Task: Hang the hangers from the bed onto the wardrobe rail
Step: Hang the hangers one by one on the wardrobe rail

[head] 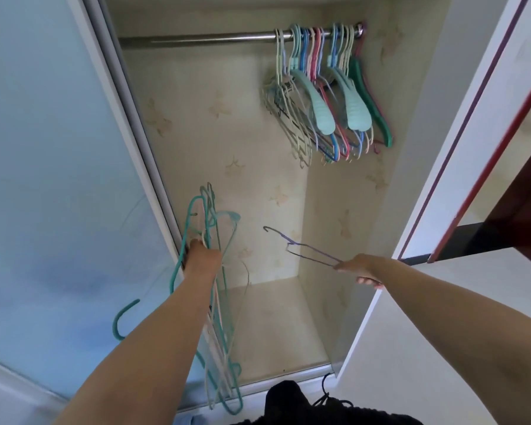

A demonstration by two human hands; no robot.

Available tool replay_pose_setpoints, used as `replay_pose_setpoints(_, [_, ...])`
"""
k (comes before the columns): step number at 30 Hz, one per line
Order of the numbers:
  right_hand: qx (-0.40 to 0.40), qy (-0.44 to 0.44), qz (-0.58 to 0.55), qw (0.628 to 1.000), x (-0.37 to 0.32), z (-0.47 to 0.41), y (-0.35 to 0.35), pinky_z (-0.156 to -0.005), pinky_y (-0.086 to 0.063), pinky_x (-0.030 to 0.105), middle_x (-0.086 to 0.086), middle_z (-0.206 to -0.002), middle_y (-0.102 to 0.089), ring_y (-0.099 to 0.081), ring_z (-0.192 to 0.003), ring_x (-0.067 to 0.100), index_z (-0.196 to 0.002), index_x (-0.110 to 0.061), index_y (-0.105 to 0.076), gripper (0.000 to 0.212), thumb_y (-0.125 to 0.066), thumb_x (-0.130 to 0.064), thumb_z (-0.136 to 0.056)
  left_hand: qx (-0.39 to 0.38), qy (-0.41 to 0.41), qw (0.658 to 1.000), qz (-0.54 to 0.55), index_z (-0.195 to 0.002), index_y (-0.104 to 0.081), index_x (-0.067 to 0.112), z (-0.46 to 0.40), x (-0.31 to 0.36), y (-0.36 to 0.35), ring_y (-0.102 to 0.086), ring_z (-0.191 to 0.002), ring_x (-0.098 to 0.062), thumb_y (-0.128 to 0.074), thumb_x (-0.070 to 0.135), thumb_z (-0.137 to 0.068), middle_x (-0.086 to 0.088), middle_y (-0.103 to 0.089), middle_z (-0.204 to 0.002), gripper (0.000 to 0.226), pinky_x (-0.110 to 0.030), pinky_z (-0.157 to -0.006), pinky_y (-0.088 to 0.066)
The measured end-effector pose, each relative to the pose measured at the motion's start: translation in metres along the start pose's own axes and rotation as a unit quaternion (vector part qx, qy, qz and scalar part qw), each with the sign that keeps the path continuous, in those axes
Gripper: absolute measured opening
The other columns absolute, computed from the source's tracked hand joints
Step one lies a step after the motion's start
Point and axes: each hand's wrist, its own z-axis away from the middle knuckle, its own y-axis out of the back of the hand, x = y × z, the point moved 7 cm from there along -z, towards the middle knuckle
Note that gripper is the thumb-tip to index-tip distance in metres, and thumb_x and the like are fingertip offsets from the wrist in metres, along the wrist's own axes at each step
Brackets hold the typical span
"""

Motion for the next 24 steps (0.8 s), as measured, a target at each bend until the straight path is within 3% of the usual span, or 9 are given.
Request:
replay_pose_setpoints(2, [-0.065,0.014,-0.159,0.985,-0.029,0.01,-0.012,-0.05,-0.026,0.019,-0.001,-0.057,-0.044,-0.031,-0.045,0.013,-0.077,-0.021,-0.047,0.028,-0.063,-0.044,-0.071,0.014,0.008,0.999,0.04,-0.096,-0.045,0.01,0.001,0.003,0.001,-0.056,-0.082,-0.031,-0.051,0.004,-0.078,-0.012,-0.054,-0.089,0.02,-0.034,-0.074,-0.05])
replay_pose_setpoints(5, [-0.115,0.109,-0.329,0.931,-0.095,0.031,-0.014,-0.05,-0.025,0.02,-0.001,-0.065,-0.05,-0.035,-0.047,0.009,-0.073,-0.022,-0.05,0.022,-0.07,-0.028,-0.065,0.013,0.022,0.995,0.098,-0.085,-0.045,0.01,0.001,0.011,-0.001,-0.054,-0.072,-0.027,-0.052,0.003,-0.081,-0.011,-0.052,-0.08,0.011,-0.032,-0.066,-0.048])
replay_pose_setpoints(8, [-0.07,0.18,-0.409,0.892,-0.152,0.06,0.01,-0.05,-0.028,0.021,0.001,-0.079,-0.054,-0.038,-0.055,0.009,-0.08,-0.019,-0.058,0.018,-0.07,-0.032,-0.081,0.031,0.02,0.989,0.145,-0.094,-0.05,0.006,-0.004,0.022,0.002,-0.06,-0.075,-0.031,-0.054,0.005,-0.078,-0.018,-0.059,-0.087,0.017,-0.036,-0.065,-0.049])
replay_pose_setpoints(13, [0.021,0.263,-0.483,0.835,-0.215,0.102,0.068,-0.054,-0.038,0.023,0.004,-0.086,-0.06,-0.046,-0.063,0.011,-0.085,-0.012,-0.057,0.047,-0.067,-0.058,-0.078,0.017,0.007,0.973,0.231,-0.088,-0.055,0.001,-0.007,0.047,0.011,-0.06,-0.063,-0.026,-0.059,0.009,-0.078,-0.017,-0.065,-0.08,0.014,-0.027,-0.056,-0.046])
replay_pose_setpoints(18, [0.039,0.255,-0.491,0.832,-0.256,0.115,0.106,-0.047,-0.04,0.019,0.007,-0.083,-0.057,-0.043,-0.055,0.012,-0.097,-0.006,-0.058,0.066,-0.054,-0.07,-0.08,0.035,-0.039,0.951,0.305,-0.08,-0.051,0.004,-0.001,0.086,0.035,-0.051,-0.042,-0.008,-0.06,0.002,-0.087,-0.004,-0.053,-0.059,0.011,-0.013,-0.033,-0.035])
replay_pose_setpoints(21, [0.041,0.253,-0.478,0.84,-0.269,0.113,0.12,-0.044,-0.042,0.017,0.003,-0.1,-0.06,-0.048,-0.066,0.014,-0.119,-0.01,-0.055,0.067,-0.048,-0.067,-0.085,0.036,-0.056,0.944,0.322,-0.08,-0.052,0.004,0.001,0.102,0.046,-0.051,-0.045,-0.01,-0.059,0.004,-0.089,-0.003,-0.054,-0.06,0.011,-0.011,-0.033,-0.035])
replay_pose_setpoints(24, [0.044,0.233,-0.461,0.855,-0.268,0.108,0.127,-0.047,-0.043,0.021,0.0,-0.1,-0.06,-0.06,-0.086,0.022,-0.127,-0.019,-0.049,0.06,-0.042,-0.065,-0.089,0.02,-0.053,0.931,0.361,-0.081,-0.054,0.007,-0.001,0.11,0.049,-0.054,-0.056,-0.012,-0.06,0.002,-0.089,-0.001,-0.057,-0.065,0.01,-0.017,-0.047,-0.044])
